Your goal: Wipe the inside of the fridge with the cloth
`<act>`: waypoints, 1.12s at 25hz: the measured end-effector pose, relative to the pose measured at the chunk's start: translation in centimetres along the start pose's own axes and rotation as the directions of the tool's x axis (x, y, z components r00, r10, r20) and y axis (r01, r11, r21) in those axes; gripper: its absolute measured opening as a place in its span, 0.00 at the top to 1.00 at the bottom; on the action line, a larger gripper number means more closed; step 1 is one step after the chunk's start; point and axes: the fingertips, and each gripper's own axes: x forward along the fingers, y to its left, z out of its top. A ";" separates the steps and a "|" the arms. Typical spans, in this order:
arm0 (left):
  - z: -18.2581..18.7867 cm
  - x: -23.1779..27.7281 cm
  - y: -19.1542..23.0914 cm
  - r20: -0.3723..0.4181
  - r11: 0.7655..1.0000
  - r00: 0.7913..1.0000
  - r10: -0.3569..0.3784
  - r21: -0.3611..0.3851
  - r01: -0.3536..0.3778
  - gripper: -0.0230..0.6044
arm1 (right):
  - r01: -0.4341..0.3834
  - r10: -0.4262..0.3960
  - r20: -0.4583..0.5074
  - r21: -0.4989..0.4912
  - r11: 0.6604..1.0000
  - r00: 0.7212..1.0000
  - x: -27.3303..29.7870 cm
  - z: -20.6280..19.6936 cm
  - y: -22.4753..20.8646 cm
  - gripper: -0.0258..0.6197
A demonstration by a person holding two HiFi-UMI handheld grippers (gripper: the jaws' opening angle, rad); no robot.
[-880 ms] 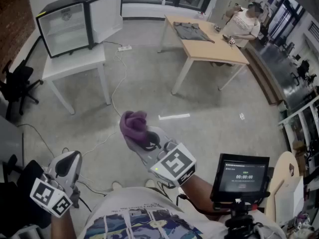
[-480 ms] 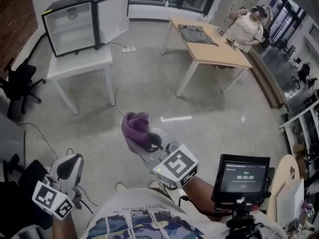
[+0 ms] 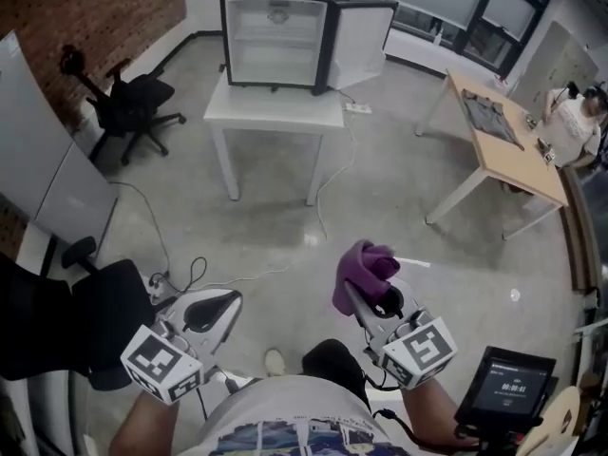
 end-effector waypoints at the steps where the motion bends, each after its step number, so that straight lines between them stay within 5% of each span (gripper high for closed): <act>1: -0.1 0.1 0.7 0.002 1.000 1.000 0.008 -0.008 -0.008 0.95 | -0.005 0.005 -0.006 0.006 1.000 1.000 0.7 -0.1 -0.1 0.84; 11: 1.4 4.4 8.8 0.002 0.993 0.994 0.106 -0.053 -0.105 0.95 | -0.102 0.104 -0.034 0.037 0.994 0.994 10.2 -0.4 -4.4 0.84; 18: 7.1 11.1 15.3 0.013 0.990 0.991 0.135 0.031 -0.136 0.95 | -0.118 0.117 0.047 0.026 0.993 0.992 18.6 3.3 -12.3 0.84; 28: 10.5 16.8 24.2 0.044 0.987 0.986 0.158 -0.004 -0.158 0.95 | 0.008 -0.009 0.045 0.013 1.000 0.999 29.0 5.1 -21.8 0.84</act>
